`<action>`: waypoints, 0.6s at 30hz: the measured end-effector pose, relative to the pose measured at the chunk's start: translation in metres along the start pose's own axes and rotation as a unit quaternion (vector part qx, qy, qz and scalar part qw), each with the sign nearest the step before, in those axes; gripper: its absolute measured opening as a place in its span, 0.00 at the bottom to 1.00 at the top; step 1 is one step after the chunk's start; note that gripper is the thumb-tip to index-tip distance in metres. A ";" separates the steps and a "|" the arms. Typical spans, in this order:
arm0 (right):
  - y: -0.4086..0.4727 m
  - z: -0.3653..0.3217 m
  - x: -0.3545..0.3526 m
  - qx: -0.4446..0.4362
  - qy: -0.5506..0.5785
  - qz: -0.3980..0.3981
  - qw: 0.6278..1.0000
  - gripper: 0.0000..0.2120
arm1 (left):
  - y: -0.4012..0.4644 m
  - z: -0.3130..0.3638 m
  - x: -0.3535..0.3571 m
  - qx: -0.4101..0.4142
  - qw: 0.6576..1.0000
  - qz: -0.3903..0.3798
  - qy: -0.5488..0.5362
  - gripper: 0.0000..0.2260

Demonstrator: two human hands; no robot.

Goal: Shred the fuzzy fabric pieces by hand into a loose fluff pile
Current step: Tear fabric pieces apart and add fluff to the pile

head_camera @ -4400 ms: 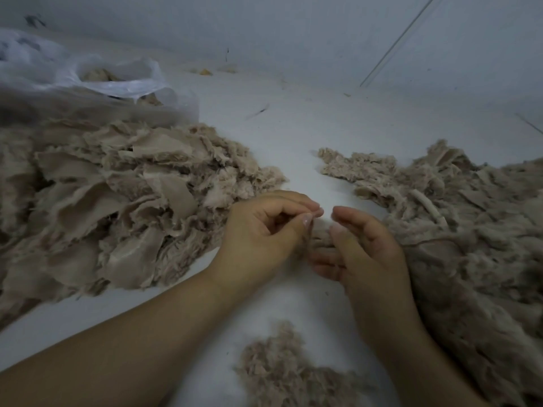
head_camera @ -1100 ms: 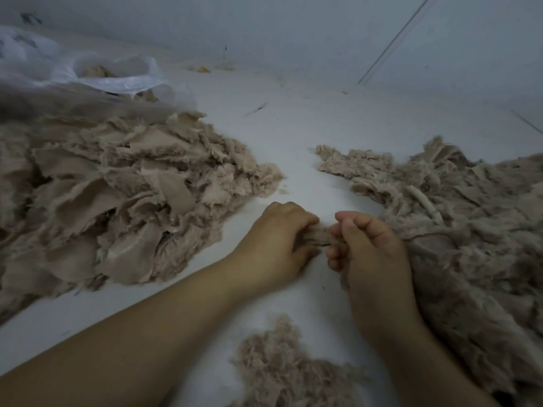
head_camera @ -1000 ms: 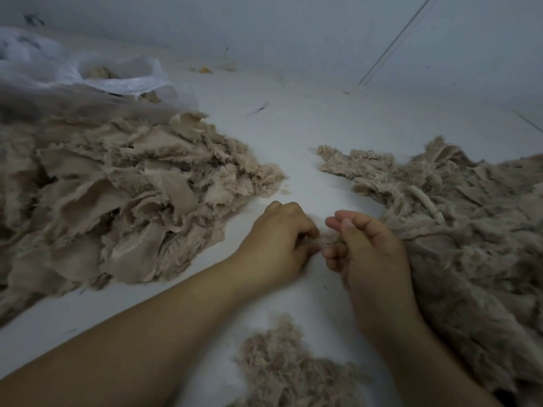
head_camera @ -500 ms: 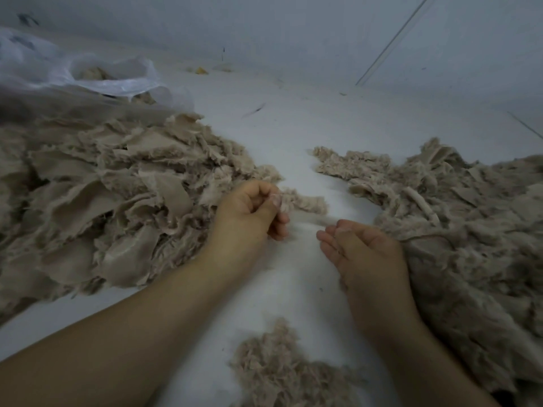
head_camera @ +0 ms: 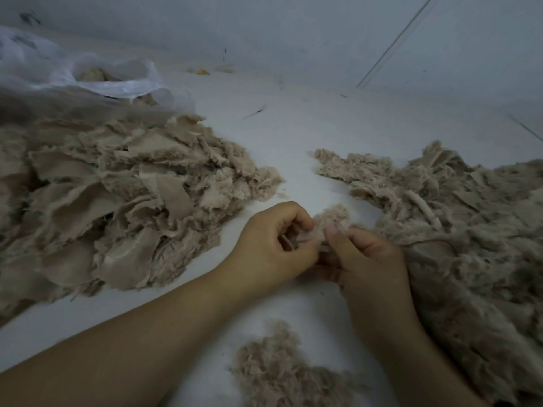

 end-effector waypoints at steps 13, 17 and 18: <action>0.001 -0.001 0.001 -0.021 -0.042 -0.008 0.999 0.15 | 0.006 -0.029 -0.005 -0.160 0.971 0.024 -0.178 0.12; -0.003 -0.004 0.011 -0.043 -0.084 -0.049 0.994 0.15 | 0.005 -0.017 0.005 -0.124 0.983 -0.030 -0.129 0.12; -0.002 -0.003 0.010 -0.041 -0.086 -0.047 0.994 0.15 | 0.005 -0.019 0.004 -0.133 0.980 -0.025 -0.145 0.10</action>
Point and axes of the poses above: each hand's wrist, its own y-axis towards the middle knuckle, its own x-axis out of the palm, z = x × y, the point moved 10 cm from there along y, towards the middle knuckle, and after that the axes turned 12 degrees about y, right-handed, at the moved point
